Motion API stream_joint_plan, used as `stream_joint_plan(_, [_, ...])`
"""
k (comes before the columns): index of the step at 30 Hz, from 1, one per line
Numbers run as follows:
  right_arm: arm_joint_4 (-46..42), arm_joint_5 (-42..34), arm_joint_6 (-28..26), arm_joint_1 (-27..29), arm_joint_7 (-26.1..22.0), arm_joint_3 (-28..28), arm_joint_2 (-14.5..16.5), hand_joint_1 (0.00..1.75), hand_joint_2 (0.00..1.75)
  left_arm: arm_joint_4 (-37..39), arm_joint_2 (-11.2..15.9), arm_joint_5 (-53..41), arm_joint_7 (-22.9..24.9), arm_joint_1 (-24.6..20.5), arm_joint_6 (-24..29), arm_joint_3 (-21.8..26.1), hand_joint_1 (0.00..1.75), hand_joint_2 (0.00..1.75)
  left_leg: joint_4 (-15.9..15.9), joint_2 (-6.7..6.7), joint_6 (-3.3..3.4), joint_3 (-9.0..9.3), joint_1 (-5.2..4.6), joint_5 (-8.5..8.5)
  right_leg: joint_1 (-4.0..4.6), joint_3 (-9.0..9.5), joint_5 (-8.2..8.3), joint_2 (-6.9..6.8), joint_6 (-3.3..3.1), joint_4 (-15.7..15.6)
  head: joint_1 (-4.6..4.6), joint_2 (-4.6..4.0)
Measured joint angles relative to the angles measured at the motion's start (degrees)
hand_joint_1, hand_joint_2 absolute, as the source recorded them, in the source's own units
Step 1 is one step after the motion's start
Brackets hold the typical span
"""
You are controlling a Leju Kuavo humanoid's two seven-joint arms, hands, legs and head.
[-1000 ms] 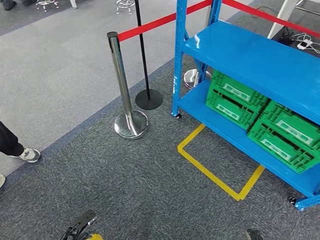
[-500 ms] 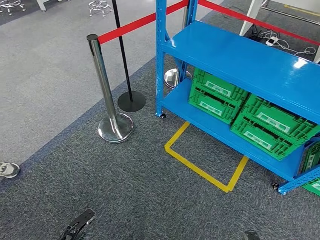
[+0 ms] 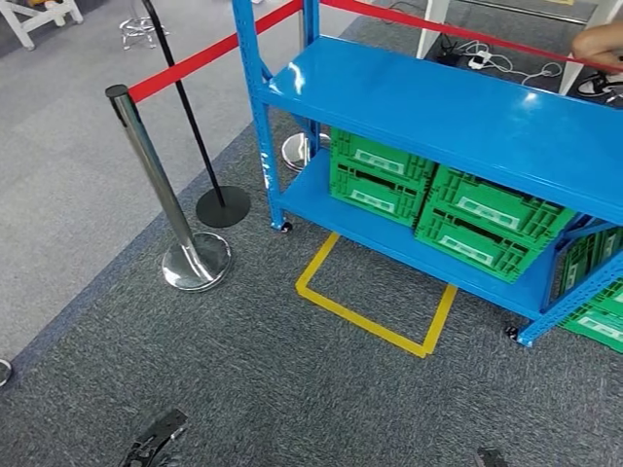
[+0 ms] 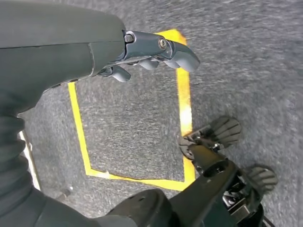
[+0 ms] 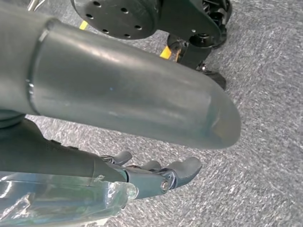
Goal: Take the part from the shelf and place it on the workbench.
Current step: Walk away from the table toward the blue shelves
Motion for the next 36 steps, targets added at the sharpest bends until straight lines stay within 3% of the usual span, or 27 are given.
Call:
stream_joint_plan(2, [0.0,0.0,0.1,-0.1,0.0,0.0,0.0,0.0,0.0,0.0,0.0,0.0,0.0,0.1,-0.1,0.0,0.0,1.75,7.8,-1.15,-0.19,-3.93,0.01,-3.39,-0.03,-0.09,0.03,0.86,-0.25,0.0,-0.1,0.0])
stream_joint_plan(3, [0.1,-0.1,0.2,-0.1,0.0,0.0,0.1,0.0,0.0,0.1,0.0,0.0,0.0,0.2,-0.1,0.0,0.0,1.75,10.6,-1.32,-0.22,-5.52,0.01,-4.09,-0.04,-0.11,0.04,1.37,-0.3,0.0,-0.12,0.0])
stream_joint_plan(4, [0.1,-0.1,0.3,0.0,0.0,0.0,0.1,0.0,0.0,0.1,0.0,0.0,0.0,0.3,-0.1,0.0,0.0,1.75,11.6,-1.4,-0.21,-6.24,0.03,-3.71,-0.05,-0.11,0.04,1.88,-0.31,0.0,-0.11,0.0])
stream_joint_plan(5, [0.2,-0.1,0.3,0.0,0.0,0.0,0.1,0.0,0.0,0.1,0.0,0.0,0.0,0.3,-0.2,0.0,0.0,1.75,10.3,-1.5,-0.17,-5.85,0.07,-2.25,-0.08,-0.07,0.05,2.41,-0.28,0.0,-0.11,0.0])
stream_joint_plan(7, [0.3,-0.1,0.4,-0.1,0.0,0.0,0.2,0.0,0.0,0.1,0.0,0.0,0.0,0.2,-0.2,0.0,0.0,1.75,3.1,-2.84,-0.11,-2.54,0.32,1.89,-0.15,-0.03,0.1,3.48,-0.02,0.0,-0.13,0.0])
stream_joint_plan(8, [0.3,-0.1,0.5,-0.1,0.0,0.0,0.3,0.0,0.0,0.1,0.0,0.0,0.0,0.2,-0.2,0.0,0.0,1.75,-0.6,-3.82,-0.06,-0.83,0.51,3.18,-0.1,-0.16,0.08,4.01,0.24,0.2,-0.14,0.0])
stream_joint_plan(10, [0.4,-0.1,0.5,-0.2,0.0,0.0,0.3,0.0,0.0,0.1,0.0,0.0,0.0,0.1,-0.2,0.0,0.0,1.75,-4.3,-5.09,0.19,0.84,0.66,3.82,-0.05,-0.57,0.19,4.96,0.94,0.3,-0.19,0.0])
stream_joint_plan(12, [0.5,-0.1,0.5,0.1,0.0,0.0,0.3,0.0,0.0,0.1,-0.1,0.0,0.0,0.0,-0.2,0.0,0.0,1.75,-4.7,-4.45,0.82,0.93,0.56,3.8,-0.24,-0.99,0.43,5.6,1.64,0.0,-0.21,0.0])
stream_joint_plan(14, [0.6,-0.1,0.5,0.2,0.0,0.0,0.4,0.0,0.0,0.1,-0.1,0.0,0.0,-0.1,-0.3,0.0,0.0,1.75,-4.9,-3.51,1.61,1.02,0.6,4.03,-0.22,-1.92,-0.56,4.01,2.18,1.3,-0.07,0.0])
stream_joint_plan(16, [0.6,-0.1,0.4,0.0,0.0,0.0,0.4,0.0,0.0,0.1,-0.1,0.0,0.0,0.0,-0.3,0.0,0.0,1.75,-5.1,-2.46,2.19,1.08,0.54,4.06,-0.1,-4.59,-3.85,1.36,2.52,7.0,0.12,0.0])
stream_joint_plan(18, [0.7,-0.1,0.4,-0.1,0.0,0.0,0.4,0.0,0.0,0.2,-0.2,0.0,0.0,0.1,-0.3,0.0,0.0,1.75,-5.0,-1.4,2.44,1.09,0.34,3.97,-0.13,-7.8,-6.92,0.38,2.72,13.9,0.12,0.0])
stream_joint_plan(19, [0.8,-0.1,0.4,-0.1,0.0,0.0,0.5,0.0,0.0,0.2,-0.2,0.0,0.0,0.1,-0.3,0.0,0.0,1.75,-5.0,-0.91,2.47,1.11,0.27,3.92,-0.14,-8.47,-7.19,0.28,2.76,15.5,0.12,0.0])
stream_joint_plan(20, [0.8,-0.1,0.4,0.0,0.0,0.0,0.5,0.0,0.0,0.3,-0.2,0.0,0.0,0.1,-0.3,0.0,0.0,1.75,-5.0,-0.46,2.46,1.17,0.23,3.87,-0.13,-8.07,-6.42,0.19,2.76,15.0,0.11,0.0])
stream_joint_plan(23, [1.0,-0.1,0.4,-0.1,0.0,0.0,0.5,0.0,0.0,0.3,-0.3,0.0,0.0,0.0,-0.3,0.0,0.0,1.75,-4.9,0.8,1.96,1.67,0.07,3.47,0.03,-2.21,-1.67,-1.58,2.5,4.4,0.13,0.0])
stream_joint_plan(25, [1.0,-0.1,0.5,-0.3,0.0,-0.1,0.6,0.0,0.0,0.4,-0.3,0.0,0.0,0.0,-0.3,0.0,0.0,1.75,-4.8,1.51,1.43,1.9,-0.19,3.24,0.26,-0.02,-0.75,-2.33,1.91,0.5,0.07,0.0])
stream_joint_plan(27, [1.0,-0.1,0.5,-0.3,0.0,0.0,0.6,0.0,0.0,0.4,-0.2,0.0,0.0,-0.1,-0.3,0.0,0.0,1.75,-4.9,2.21,0.94,2.01,-0.23,3.2,0.38,-0.03,-0.69,-1.42,1.15,0.5,0.01,0.0])
stream_joint_plan(29, [1.0,-0.1,0.5,-0.2,0.0,0.0,0.6,0.0,0.0,0.4,-0.2,0.0,0.0,-0.2,-0.3,0.0,0.0,1.75,-3.9,1.64,0.37,1.7,-0.06,2.29,0.2,-0.06,-0.44,-0.62,0.5,0.3,-0.04,0.0])
stream_joint_plan(31, [1.1,0.0,0.5,-0.4,0.0,-0.1,0.6,0.0,0.0,0.4,-0.2,0.0,0.0,-0.3,-0.3,0.0,0.0,1.75,1.3,-0.17,-0.1,-0.7,0.07,-0.77,-0.08,-0.02,-0.25,0.12,-0.02,0.1,-0.17,0.0])
stream_joint_plan(33, [1.1,0.0,0.6,-0.5,0.0,-0.1,0.7,0.0,0.0,0.5,-0.2,-0.1,0.0,-0.2,-0.4,0.0,0.0,1.75,9.3,-1.22,-0.28,-4.75,0.08,-4.04,-0.11,-0.08,-0.23,0.98,-0.26,0.1,-0.25,0.0])
stream_joint_plan(34, [1.1,0.0,0.6,-0.5,0.0,-0.1,0.7,0.0,0.0,0.5,-0.2,-0.1,0.0,-0.1,-0.4,0.0,0.0,1.75,11.8,-1.37,-0.3,-6.16,0.08,-4.47,-0.11,-0.09,-0.23,1.46,-0.29,0.1,-0.28,0.0])
stream_joint_plan(35, [1.2,0.0,0.6,-0.5,0.0,0.0,0.7,0.0,0.0,0.5,-0.2,-0.1,0.1,0.0,-0.4,-0.1,0.0,1.75,12.0,-1.46,-0.25,-6.52,0.1,-3.65,-0.12,-0.07,-0.23,1.98,-0.3,0.1,-0.27,0.0])
stream_joint_plan(36, [1.2,0.0,0.6,-0.5,0.0,0.0,0.8,0.0,0.0,0.5,-0.2,-0.1,0.1,0.0,-0.4,-0.1,0.0,1.75,9.8,-1.59,-0.17,-5.68,0.13,-1.8,-0.16,-0.02,-0.21,2.5,-0.26,0.1,-0.27,0.0])
